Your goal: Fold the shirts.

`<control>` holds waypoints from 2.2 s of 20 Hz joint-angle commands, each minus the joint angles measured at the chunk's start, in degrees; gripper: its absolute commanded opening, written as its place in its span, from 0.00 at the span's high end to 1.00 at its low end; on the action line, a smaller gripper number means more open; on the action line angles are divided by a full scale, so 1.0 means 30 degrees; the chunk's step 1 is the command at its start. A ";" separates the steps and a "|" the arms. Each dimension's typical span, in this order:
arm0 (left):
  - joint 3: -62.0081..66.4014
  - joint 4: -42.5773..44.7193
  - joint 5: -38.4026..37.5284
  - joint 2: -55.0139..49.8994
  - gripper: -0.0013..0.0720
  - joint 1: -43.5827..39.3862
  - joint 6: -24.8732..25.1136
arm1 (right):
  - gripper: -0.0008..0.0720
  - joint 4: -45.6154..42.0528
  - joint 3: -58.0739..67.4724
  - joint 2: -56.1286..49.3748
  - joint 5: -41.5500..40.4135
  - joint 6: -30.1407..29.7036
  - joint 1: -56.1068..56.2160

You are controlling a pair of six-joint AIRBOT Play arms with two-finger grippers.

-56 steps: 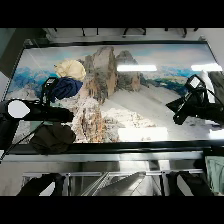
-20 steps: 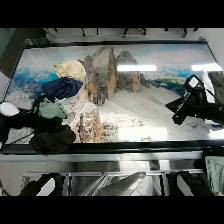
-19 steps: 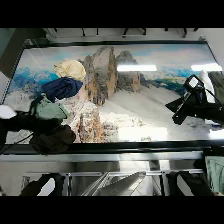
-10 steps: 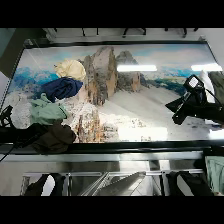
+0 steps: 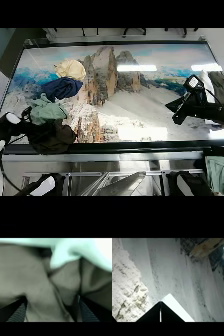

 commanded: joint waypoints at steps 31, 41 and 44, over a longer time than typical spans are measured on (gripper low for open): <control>1.4418 -0.4277 0.4983 -0.8153 0.74 -1.9679 -0.3985 | 0.95 0.4575 0.0000 -0.3708 0.1974 1.2138 -0.0036; 1.5227 0.1020 -0.2018 -0.6535 0.10 -1.6509 -0.3840 | 0.95 0.2761 -0.0022 -0.3701 0.1297 1.3573 -0.3585; 1.4039 -0.2885 0.0015 -0.8123 0.10 -1.2917 -0.1770 | 0.55 0.2754 -0.0022 -0.3701 0.1603 1.3704 -0.3585</control>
